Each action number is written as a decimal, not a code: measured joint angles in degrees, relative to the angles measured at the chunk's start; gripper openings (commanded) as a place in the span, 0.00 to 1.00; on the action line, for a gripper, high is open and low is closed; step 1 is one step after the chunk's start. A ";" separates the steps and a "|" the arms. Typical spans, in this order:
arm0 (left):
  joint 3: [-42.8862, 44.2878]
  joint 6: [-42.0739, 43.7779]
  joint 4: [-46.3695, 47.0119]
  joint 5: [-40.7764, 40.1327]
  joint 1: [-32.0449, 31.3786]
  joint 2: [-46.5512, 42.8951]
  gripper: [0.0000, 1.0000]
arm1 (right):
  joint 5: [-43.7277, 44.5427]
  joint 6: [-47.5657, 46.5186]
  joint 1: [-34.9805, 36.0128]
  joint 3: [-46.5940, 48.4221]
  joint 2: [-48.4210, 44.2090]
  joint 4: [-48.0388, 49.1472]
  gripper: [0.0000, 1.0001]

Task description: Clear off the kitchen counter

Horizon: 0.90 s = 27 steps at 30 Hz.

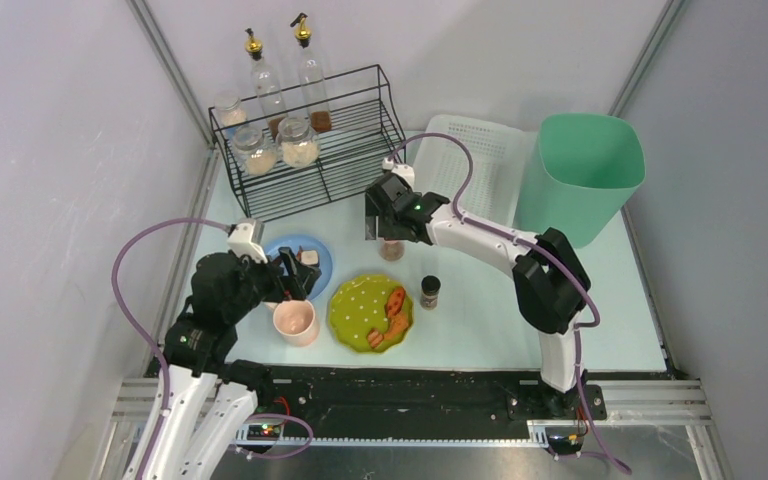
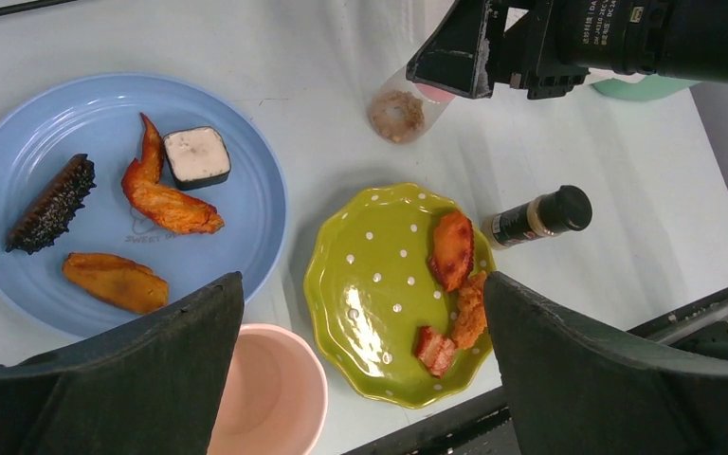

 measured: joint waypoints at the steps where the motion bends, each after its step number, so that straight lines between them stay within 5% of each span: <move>1: 0.00 0.00 0.02 0.02 0.00 0.07 1.00 | -0.02 -0.02 0.11 0.09 0.00 -0.04 0.85; 9: 0.00 0.04 0.11 0.28 -0.74 2.25 1.00 | 0.09 0.15 0.37 -0.07 -1.79 -1.29 0.89; 17: 0.17 -1.09 0.09 -2.78 -3.76 3.89 1.00 | 2.75 0.04 1.27 -7.21 -18.93 -1.64 0.91; 27: 5.53 -8.52 0.26 -19.76 -21.86 15.80 1.00 | 9.16 -0.04 5.62 -16.44 -38.01 -4.70 0.91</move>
